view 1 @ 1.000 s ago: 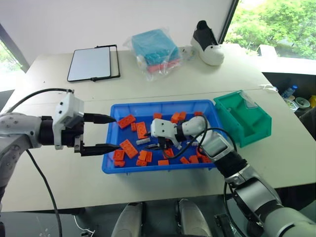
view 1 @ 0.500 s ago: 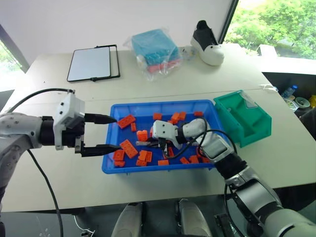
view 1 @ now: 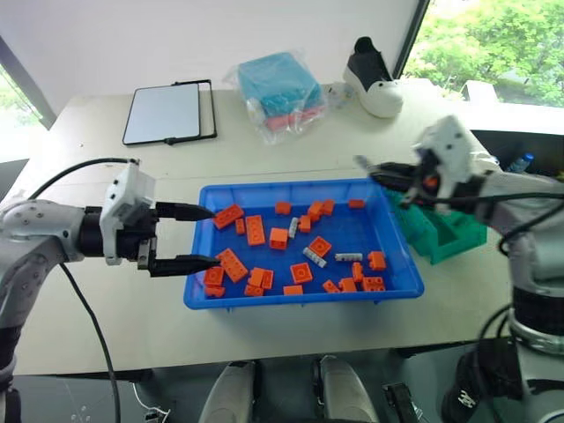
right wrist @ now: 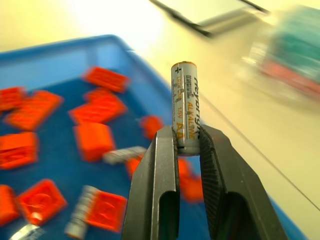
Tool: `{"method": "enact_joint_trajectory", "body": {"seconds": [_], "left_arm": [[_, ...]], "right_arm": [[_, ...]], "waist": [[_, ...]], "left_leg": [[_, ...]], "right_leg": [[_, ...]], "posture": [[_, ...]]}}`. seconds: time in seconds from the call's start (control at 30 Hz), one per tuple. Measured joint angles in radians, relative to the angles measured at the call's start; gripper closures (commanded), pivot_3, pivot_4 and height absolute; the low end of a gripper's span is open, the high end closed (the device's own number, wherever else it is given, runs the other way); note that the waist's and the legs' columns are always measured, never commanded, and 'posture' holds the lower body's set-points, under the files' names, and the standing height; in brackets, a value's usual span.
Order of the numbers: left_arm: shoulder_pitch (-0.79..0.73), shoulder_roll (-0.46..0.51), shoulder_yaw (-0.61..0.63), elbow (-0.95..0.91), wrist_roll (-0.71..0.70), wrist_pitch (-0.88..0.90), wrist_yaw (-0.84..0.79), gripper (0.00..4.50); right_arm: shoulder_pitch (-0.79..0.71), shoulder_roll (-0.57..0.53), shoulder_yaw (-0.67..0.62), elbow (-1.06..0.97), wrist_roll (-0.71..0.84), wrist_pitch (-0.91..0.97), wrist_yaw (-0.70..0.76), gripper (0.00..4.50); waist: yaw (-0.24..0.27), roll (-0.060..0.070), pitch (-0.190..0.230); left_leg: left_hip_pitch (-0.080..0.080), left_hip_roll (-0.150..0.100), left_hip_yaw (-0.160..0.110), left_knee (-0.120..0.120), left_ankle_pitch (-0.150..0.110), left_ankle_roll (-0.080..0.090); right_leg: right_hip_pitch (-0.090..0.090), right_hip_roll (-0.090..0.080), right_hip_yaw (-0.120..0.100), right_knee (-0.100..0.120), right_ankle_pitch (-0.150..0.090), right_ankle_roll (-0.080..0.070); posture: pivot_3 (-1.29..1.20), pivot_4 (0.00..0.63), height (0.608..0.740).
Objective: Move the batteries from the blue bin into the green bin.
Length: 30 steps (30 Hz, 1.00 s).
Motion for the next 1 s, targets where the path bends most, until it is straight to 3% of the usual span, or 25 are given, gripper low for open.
{"method": "enact_joint_trajectory", "body": {"seconds": [0.2,0.43,0.67,0.77,1.0], "left_arm": [[0.004,-0.084,0.014,0.024,-0.014,-0.010,0.076,0.00],[0.174,-0.157,0.034,-0.022,0.004,-0.066,0.131,0.00],[0.226,-0.153,0.100,-0.045,0.005,-0.077,0.153,0.00],[0.222,-0.146,0.116,-0.055,-0.006,-0.057,0.177,0.00],[0.152,-0.144,0.115,-0.107,-0.057,0.017,0.261,0.00]], "right_arm": [[0.126,-0.094,-0.095,0.125,-0.040,0.009,-0.111,4.43],[0.142,-0.109,-0.037,0.147,-0.054,-0.039,-0.172,1.08],[0.037,-0.074,0.018,0.144,-0.022,-0.049,-0.198,1.08],[-0.060,0.017,0.050,0.094,0.043,0.016,-0.210,1.08],[-0.133,0.101,0.349,0.122,0.055,-0.101,-0.124,1.08]], "waist": [[-0.012,0.001,0.000],[-0.004,0.001,0.000],[-0.002,0.001,0.000],[-0.008,0.001,0.000],[0.000,-0.001,0.001]], "left_leg": [[0.002,0.001,0.005,-0.001,0.000,0.001],[0.004,0.003,0.010,-0.001,-0.001,0.001],[0.004,0.003,0.011,0.000,-0.001,0.002],[0.004,0.004,0.010,0.000,-0.001,0.002],[0.004,0.003,0.010,0.001,-0.001,0.002]], "right_leg": [[0.000,-0.001,0.002,0.000,0.000,0.001],[0.001,0.000,0.005,0.000,0.000,0.000],[0.002,0.000,0.006,-0.001,0.000,-0.001],[0.001,0.000,0.006,-0.001,0.000,0.000],[0.003,0.001,0.005,-0.002,0.000,0.000]], "posture": [[0.00,0.150,0.731],[0.00,0.150,0.731],[0.00,0.150,0.731],[0.00,0.150,0.731],[0.00,0.150,0.731]]}}
